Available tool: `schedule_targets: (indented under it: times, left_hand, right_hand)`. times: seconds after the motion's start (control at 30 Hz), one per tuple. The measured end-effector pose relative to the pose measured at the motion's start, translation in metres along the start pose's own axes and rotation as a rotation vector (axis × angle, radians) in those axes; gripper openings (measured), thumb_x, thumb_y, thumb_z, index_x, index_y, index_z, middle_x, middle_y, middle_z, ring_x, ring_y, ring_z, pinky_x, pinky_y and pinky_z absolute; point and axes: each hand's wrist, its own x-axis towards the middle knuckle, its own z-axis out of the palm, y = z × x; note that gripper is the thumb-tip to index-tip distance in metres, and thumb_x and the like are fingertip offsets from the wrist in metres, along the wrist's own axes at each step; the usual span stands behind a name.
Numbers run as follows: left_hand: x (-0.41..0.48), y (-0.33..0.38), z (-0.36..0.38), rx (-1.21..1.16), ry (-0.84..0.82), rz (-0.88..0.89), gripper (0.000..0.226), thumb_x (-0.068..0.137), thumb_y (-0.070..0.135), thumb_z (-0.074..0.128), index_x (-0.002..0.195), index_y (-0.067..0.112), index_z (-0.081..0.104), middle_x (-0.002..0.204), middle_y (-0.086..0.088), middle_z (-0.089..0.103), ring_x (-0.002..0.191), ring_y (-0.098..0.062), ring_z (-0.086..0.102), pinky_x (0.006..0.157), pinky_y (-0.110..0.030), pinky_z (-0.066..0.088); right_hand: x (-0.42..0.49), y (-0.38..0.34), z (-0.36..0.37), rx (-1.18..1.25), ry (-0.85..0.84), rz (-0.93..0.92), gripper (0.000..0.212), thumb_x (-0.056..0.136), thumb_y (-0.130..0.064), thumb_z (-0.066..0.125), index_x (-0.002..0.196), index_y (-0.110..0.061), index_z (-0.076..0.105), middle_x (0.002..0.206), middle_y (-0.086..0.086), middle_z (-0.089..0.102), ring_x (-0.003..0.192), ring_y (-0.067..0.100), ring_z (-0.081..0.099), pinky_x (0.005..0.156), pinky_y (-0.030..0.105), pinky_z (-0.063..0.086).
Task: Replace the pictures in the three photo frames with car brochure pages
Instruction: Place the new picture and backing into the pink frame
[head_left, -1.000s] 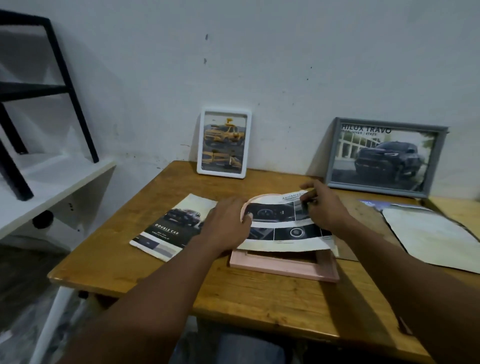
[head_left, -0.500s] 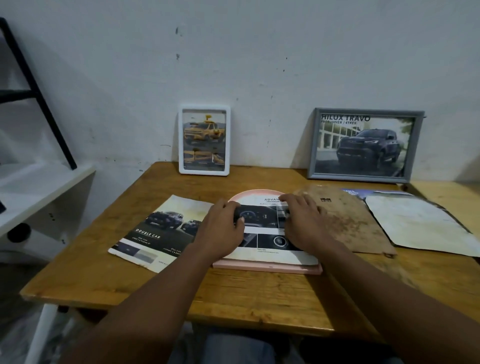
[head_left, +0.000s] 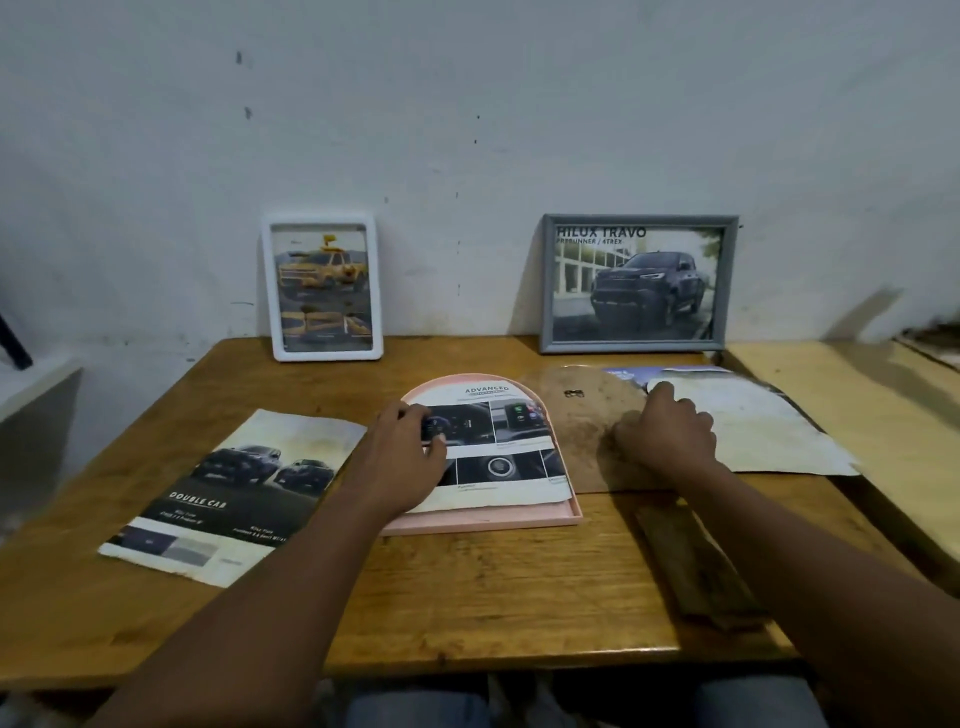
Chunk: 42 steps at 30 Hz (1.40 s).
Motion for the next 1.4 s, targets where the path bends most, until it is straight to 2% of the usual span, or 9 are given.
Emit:
schedule_targets:
  times: [0.17, 0.33, 0.4, 0.5, 0.7, 0.93, 1.1, 1.2, 1.4]
  left_hand:
    - [-0.002, -0.010, -0.004, 0.000, 0.015, -0.017, 0.047, 0.101, 0.040, 0.053, 0.142, 0.019, 0.050, 0.144, 0.002, 0.045, 0.119, -0.018, 0.054, 0.092, -0.036, 0.055]
    - [-0.003, -0.009, -0.003, 0.001, 0.018, -0.017, 0.047, 0.101, 0.040, 0.053, 0.143, 0.021, 0.048, 0.145, 0.002, 0.044, 0.122, -0.020, 0.054, 0.094, -0.037, 0.055]
    - [-0.003, -0.009, -0.003, 0.001, 0.027, -0.018, 0.047, 0.101, 0.041, 0.053, 0.143, 0.021, 0.047, 0.145, 0.002, 0.045, 0.122, -0.019, 0.054, 0.093, -0.036, 0.055]
    - [-0.004, -0.011, -0.004, 0.005, 0.034, -0.019, 0.048, 0.100, 0.042, 0.055, 0.144, 0.022, 0.048, 0.145, 0.003, 0.046, 0.122, -0.018, 0.054, 0.092, -0.034, 0.055]
    - [-0.001, -0.024, -0.013, 0.065, 0.044, -0.016, 0.049, 0.100, 0.043, 0.054, 0.143, 0.021, 0.048, 0.144, 0.002, 0.048, 0.122, -0.018, 0.054, 0.093, -0.036, 0.053]
    - [0.001, -0.029, -0.016, 0.072, 0.046, -0.039, 0.052, 0.099, 0.045, 0.056, 0.144, 0.022, 0.047, 0.146, 0.002, 0.047, 0.124, -0.018, 0.054, 0.094, -0.037, 0.053]
    - [0.000, -0.028, -0.015, 0.071, 0.055, -0.041, 0.051, 0.099, 0.045, 0.056, 0.144, 0.022, 0.048, 0.145, 0.002, 0.047, 0.123, -0.018, 0.054, 0.092, -0.035, 0.052]
    - [0.001, -0.028, -0.015, 0.079, 0.054, -0.043, 0.050, 0.099, 0.045, 0.054, 0.144, 0.022, 0.048, 0.146, 0.002, 0.047, 0.123, -0.018, 0.054, 0.091, -0.035, 0.052]
    - [0.002, -0.025, -0.015, 0.067, 0.041, -0.045, 0.051, 0.100, 0.043, 0.054, 0.145, 0.021, 0.047, 0.147, -0.001, 0.046, 0.124, -0.019, 0.054, 0.094, -0.036, 0.052]
  right_hand:
    - [0.009, -0.008, 0.000, 0.045, -0.018, 0.094, 0.079, 0.076, -0.050, 0.074, 0.136, -0.016, 0.034, 0.131, 0.017, 0.051, 0.122, 0.039, 0.046, 0.097, 0.048, 0.037]
    - [0.009, -0.026, 0.005, 0.303, -0.011, -0.001, 0.064, 0.081, -0.028, 0.074, 0.130, -0.014, 0.036, 0.120, 0.016, 0.057, 0.108, 0.037, 0.056, 0.092, 0.049, 0.046]
    - [0.003, -0.036, 0.009, 0.247, 0.011, -0.020, 0.072, 0.079, -0.033, 0.077, 0.133, -0.016, 0.033, 0.128, 0.019, 0.050, 0.112, 0.039, 0.054, 0.091, 0.048, 0.049]
    - [0.001, -0.039, 0.012, 0.027, 0.013, 0.041, 0.088, 0.077, -0.047, 0.075, 0.143, -0.017, 0.026, 0.139, 0.019, 0.043, 0.124, 0.041, 0.046, 0.098, 0.048, 0.041]
    - [0.011, -0.036, 0.006, -0.044, -0.065, 0.079, 0.094, 0.073, -0.054, 0.078, 0.142, -0.015, 0.027, 0.137, 0.019, 0.048, 0.125, 0.040, 0.047, 0.098, 0.046, 0.037]
    - [0.031, -0.035, 0.003, 0.087, -0.190, 0.210, 0.125, 0.048, -0.057, 0.091, 0.145, -0.015, 0.022, 0.134, 0.021, 0.045, 0.123, 0.041, 0.045, 0.099, 0.051, 0.043]
    - [0.029, -0.037, -0.006, 0.242, -0.170, 0.224, 0.138, 0.050, -0.042, 0.097, 0.150, -0.020, 0.005, 0.141, 0.025, 0.036, 0.130, 0.045, 0.040, 0.101, 0.057, 0.044]
    - [0.024, -0.036, -0.012, 0.348, -0.087, 0.141, 0.121, 0.056, -0.033, 0.096, 0.146, -0.018, 0.016, 0.145, 0.023, 0.032, 0.131, 0.044, 0.041, 0.100, 0.053, 0.044]
    - [0.023, -0.033, -0.041, 0.277, 0.117, -0.144, 0.086, 0.065, -0.028, 0.092, 0.130, -0.017, 0.036, 0.139, 0.014, 0.036, 0.123, 0.039, 0.048, 0.096, 0.051, 0.046]
